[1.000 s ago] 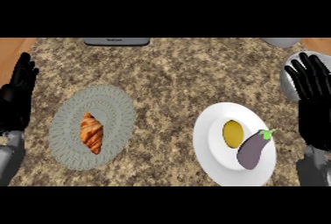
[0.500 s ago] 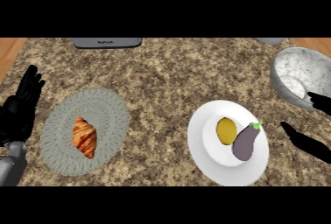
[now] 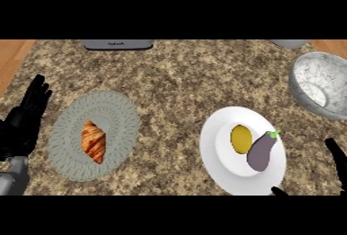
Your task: Pick the lemon from the plate and place it in the bowl
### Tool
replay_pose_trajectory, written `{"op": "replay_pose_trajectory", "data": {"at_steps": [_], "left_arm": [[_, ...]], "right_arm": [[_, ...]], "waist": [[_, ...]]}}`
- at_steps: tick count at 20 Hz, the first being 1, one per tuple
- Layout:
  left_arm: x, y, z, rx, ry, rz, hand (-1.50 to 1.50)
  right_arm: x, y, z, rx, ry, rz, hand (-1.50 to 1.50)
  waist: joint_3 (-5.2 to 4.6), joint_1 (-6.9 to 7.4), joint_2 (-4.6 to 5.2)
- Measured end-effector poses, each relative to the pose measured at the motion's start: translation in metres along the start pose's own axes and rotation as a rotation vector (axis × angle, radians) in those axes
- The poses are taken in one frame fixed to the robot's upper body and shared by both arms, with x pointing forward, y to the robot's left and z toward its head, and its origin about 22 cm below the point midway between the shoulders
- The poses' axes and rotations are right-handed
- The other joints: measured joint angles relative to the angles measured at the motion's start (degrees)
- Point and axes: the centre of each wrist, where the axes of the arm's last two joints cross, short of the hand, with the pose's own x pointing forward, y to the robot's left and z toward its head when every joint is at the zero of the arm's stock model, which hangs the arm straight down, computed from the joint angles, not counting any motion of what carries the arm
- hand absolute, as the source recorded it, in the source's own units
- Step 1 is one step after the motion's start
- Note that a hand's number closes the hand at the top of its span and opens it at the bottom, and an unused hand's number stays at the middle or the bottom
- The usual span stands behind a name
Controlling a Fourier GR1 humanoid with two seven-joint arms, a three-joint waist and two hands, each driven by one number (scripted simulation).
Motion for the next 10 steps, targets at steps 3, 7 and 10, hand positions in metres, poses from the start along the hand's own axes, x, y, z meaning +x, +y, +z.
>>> {"op": "replay_pose_trajectory", "data": {"at_steps": [3,7,10], "left_arm": [[0.003,-0.002,-0.004,-0.010,-0.001,0.007,0.00],[0.007,-0.013,-0.004,-0.023,-0.010,0.003,0.00],[0.005,-0.015,-0.007,-0.028,-0.013,0.001,0.00]], "right_arm": [[0.023,-0.014,0.005,-0.013,0.025,0.027,-1.50],[0.053,-0.026,-0.007,0.000,0.037,0.068,-1.50],[0.070,-0.034,-0.025,0.044,0.057,0.123,-1.50]], "waist": [[0.07,0.42,0.13],[0.12,1.02,0.24],[0.10,1.48,0.36]]}}
